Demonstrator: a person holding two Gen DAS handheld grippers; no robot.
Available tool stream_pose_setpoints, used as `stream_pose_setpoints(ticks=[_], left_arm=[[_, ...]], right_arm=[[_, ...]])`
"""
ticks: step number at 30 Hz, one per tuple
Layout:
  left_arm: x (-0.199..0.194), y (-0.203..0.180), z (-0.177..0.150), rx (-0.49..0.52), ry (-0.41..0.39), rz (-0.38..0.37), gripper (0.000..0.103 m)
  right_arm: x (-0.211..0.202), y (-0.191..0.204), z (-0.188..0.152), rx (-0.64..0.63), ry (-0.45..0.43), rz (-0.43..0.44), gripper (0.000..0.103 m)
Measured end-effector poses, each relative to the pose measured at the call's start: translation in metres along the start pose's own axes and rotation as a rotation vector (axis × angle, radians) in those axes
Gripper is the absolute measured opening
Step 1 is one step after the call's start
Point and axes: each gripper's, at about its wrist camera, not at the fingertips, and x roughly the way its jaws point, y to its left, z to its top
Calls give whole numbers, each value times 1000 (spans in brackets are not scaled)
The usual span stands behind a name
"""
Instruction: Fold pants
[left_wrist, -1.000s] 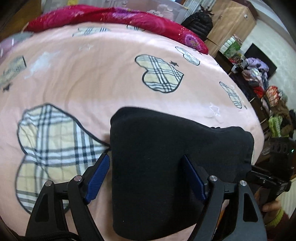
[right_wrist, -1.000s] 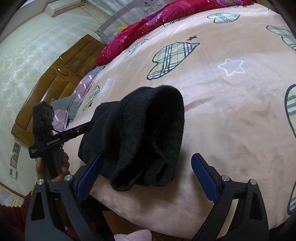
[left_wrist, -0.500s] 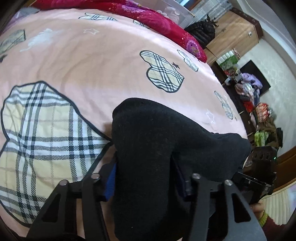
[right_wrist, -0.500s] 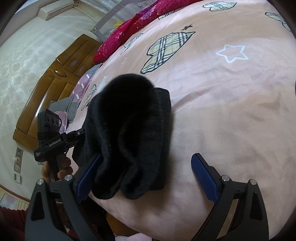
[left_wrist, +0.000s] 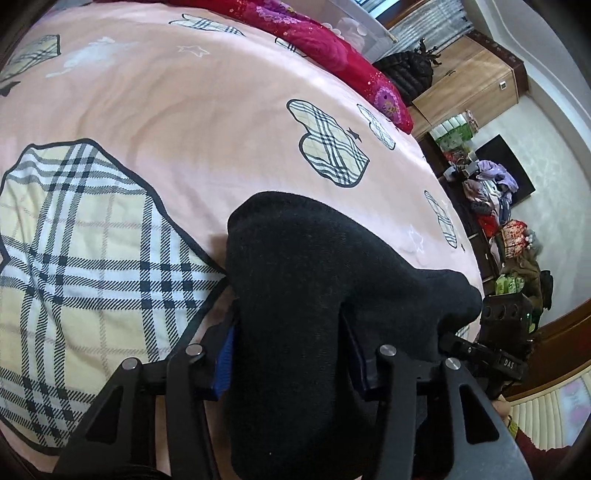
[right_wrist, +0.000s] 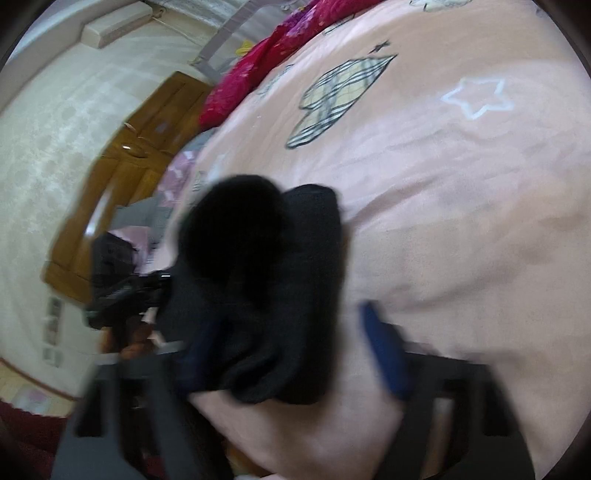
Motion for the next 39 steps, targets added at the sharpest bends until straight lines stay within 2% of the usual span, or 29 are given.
stream_pose_setpoints(ticks=[1, 10, 20, 27, 34, 39], left_arm=[[-1, -2, -1, 7, -5, 7, 47], [-13, -19, -9, 13, -59, 36, 35], [-55, -30, -2, 18, -148, 33, 32], [-80, -31, 28, 16, -214, 57, 32], [-60, -20, 73, -7, -237, 99, 32], [-41, 3, 99, -43, -228, 139, 32]], right_arm=[[1, -2, 0, 26, 0, 19, 49], [-5, 13, -3, -21, -15, 12, 43], [-17, 48, 13, -134, -47, 62, 40], [-7, 65, 49, -201, -64, 93, 40], [21, 64, 106, -225, -38, 103, 40], [51, 58, 135, -223, -2, 77, 40]])
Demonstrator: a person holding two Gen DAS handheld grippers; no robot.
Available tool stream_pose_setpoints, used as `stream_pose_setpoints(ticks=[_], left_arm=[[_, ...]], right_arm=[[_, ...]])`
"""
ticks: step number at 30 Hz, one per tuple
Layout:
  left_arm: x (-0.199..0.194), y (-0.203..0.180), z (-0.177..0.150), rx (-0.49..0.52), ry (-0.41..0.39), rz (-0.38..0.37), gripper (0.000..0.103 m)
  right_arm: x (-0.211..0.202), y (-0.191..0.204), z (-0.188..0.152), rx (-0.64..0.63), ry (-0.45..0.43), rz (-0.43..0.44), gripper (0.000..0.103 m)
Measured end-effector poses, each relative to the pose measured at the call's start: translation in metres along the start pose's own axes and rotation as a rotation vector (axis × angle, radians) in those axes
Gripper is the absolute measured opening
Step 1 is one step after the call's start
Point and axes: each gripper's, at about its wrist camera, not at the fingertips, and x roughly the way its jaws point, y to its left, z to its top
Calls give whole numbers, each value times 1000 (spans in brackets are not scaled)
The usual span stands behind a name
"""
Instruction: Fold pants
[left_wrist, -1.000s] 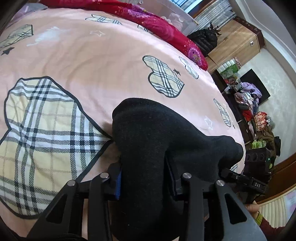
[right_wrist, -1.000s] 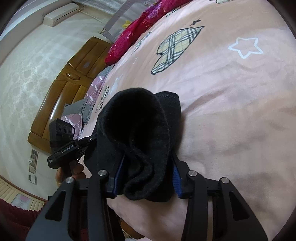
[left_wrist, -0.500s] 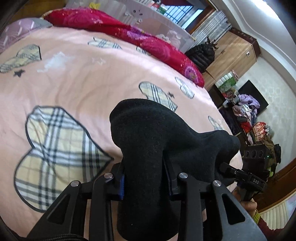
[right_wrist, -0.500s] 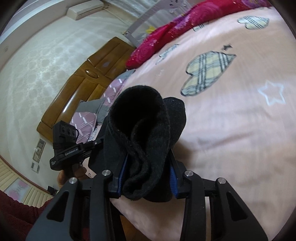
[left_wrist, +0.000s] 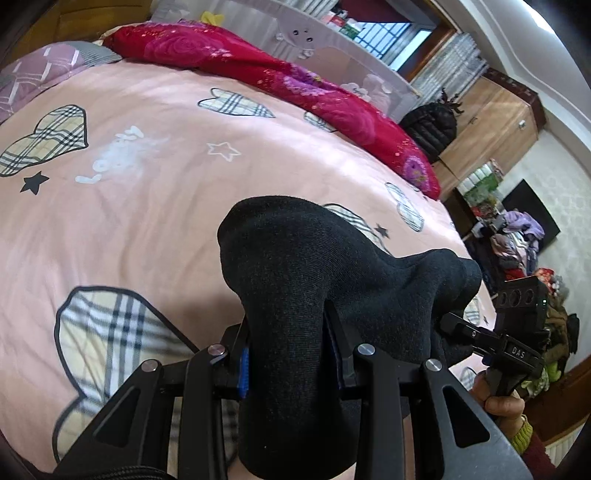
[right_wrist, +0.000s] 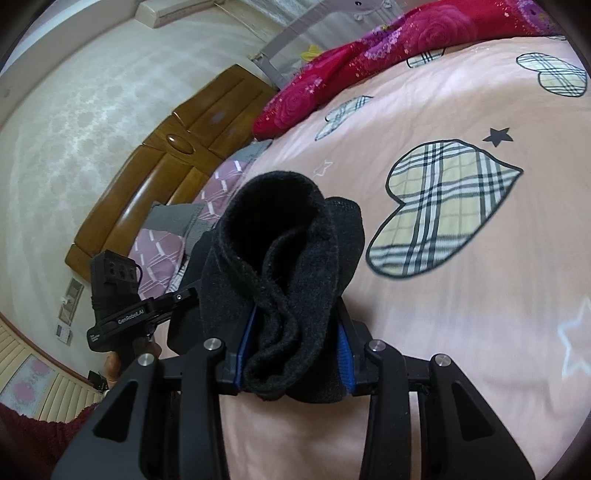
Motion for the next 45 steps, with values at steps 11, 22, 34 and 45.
stream_pose_setpoints(ticks=[11, 22, 34, 45], left_arm=[[38, 43, -9, -37, 44, 114, 43], [-13, 7, -18, 136, -55, 192, 55], [38, 0, 3, 176, 55, 211, 56], [53, 25, -7, 128, 75, 247, 66]], right_arm=[[50, -16, 9, -36, 101, -201, 54], [16, 2, -4, -113, -30, -245, 67], [52, 54, 10, -298, -4, -235, 67], [71, -24, -8, -148, 86, -310, 68]])
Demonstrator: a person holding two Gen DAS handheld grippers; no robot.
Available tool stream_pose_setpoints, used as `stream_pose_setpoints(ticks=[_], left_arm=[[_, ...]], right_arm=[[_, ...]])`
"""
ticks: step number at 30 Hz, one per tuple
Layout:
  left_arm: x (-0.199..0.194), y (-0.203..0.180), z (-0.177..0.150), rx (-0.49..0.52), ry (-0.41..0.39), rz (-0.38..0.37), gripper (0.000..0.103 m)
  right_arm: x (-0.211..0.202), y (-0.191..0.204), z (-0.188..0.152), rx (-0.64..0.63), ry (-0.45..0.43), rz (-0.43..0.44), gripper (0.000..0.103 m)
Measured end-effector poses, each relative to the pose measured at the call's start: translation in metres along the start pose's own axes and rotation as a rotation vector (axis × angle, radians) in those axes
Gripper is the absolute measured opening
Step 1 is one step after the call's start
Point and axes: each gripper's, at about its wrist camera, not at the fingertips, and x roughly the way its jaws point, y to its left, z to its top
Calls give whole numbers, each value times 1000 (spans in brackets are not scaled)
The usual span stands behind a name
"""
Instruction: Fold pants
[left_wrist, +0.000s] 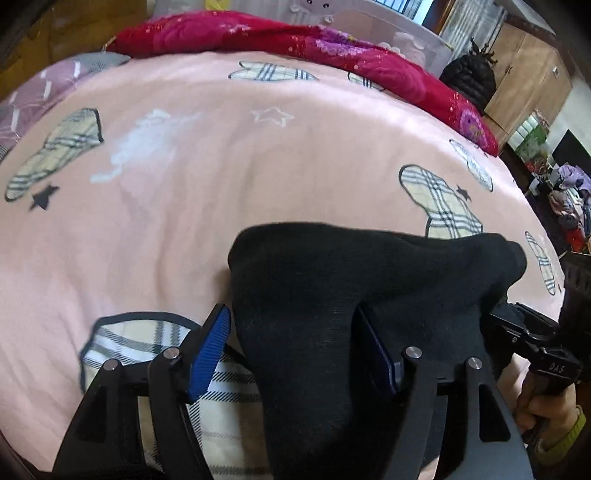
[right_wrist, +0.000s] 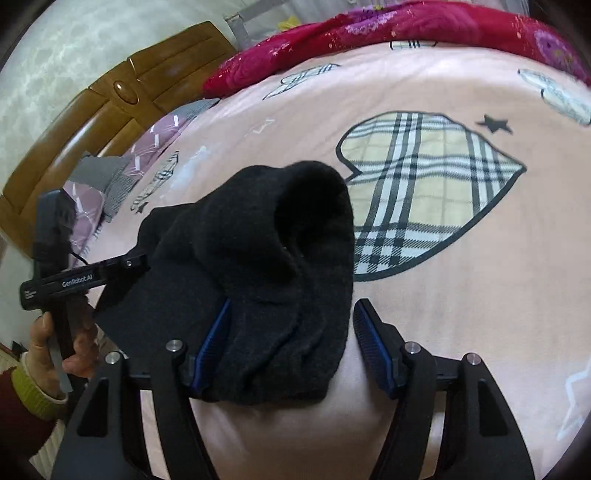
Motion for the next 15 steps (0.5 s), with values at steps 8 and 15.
stream_pose_setpoints(ticks=[8, 15], left_arm=[[-49, -24, 10, 75, -95, -74, 62], [-9, -9, -2, 50, 12, 26, 65]], right_arm=[[-68, 43, 10, -95, -219, 57, 67], [-38, 55, 13, -136, -99, 67, 67]])
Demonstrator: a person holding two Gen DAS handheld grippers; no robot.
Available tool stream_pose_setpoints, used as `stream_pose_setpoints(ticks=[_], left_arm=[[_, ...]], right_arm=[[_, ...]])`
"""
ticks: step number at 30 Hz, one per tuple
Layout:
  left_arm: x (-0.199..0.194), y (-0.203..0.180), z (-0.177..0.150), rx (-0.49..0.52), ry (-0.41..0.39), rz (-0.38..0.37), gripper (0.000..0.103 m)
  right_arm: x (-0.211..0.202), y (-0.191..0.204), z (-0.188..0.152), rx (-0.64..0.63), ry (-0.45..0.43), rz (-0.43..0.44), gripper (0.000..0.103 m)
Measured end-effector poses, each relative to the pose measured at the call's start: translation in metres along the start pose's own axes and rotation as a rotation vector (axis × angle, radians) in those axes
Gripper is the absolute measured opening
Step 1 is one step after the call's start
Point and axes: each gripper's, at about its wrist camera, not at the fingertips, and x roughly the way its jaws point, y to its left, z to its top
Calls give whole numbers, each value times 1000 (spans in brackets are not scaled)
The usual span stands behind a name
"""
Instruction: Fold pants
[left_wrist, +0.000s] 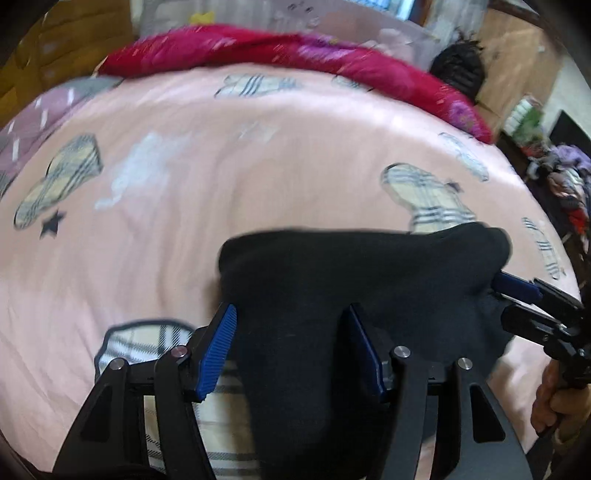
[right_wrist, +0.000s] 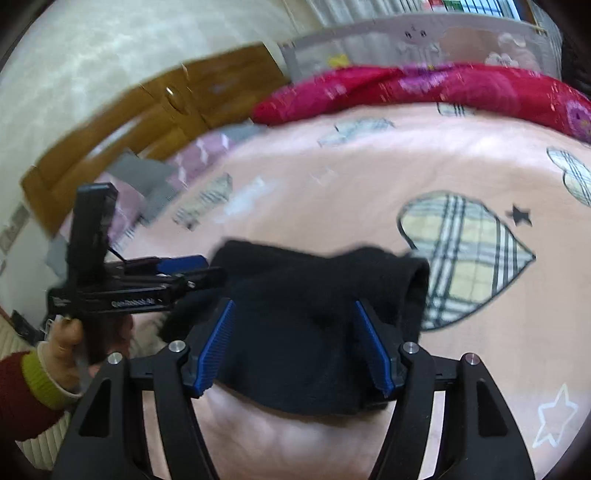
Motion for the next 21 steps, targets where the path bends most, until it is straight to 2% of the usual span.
stream_pose_setpoints(ticks=[2, 4, 5, 9, 11, 14, 18, 21], left_arm=[[5, 10, -3, -60, 9, -56, 67], [-4, 14, -7, -95, -5, -86, 67], [-9, 14, -8, -93, -16, -77, 66], [-40, 7, -17, -49, -69, 1, 68], [-56, 1, -28, -23, -99, 46, 71], [-71, -8, -41, 9, -126, 116, 73], [-87, -22, -58, 39, -167, 202, 80], [-95, -30, -69, 55, -196, 254, 81]], right_arm=[[14, -14, -9, 30, 63, -35, 65], [19, -22, -14, 28, 76, -46, 65], [18, -22, -15, 25, 71, -45, 65], [-4, -18, -8, 47, 17, -13, 66], [-24, -12, -9, 35, -33, -29, 67], [-35, -1, -11, 19, -53, -61, 68], [-42, 10, -20, -15, -50, -110, 83], [-47, 17, -29, -39, -58, -137, 87]])
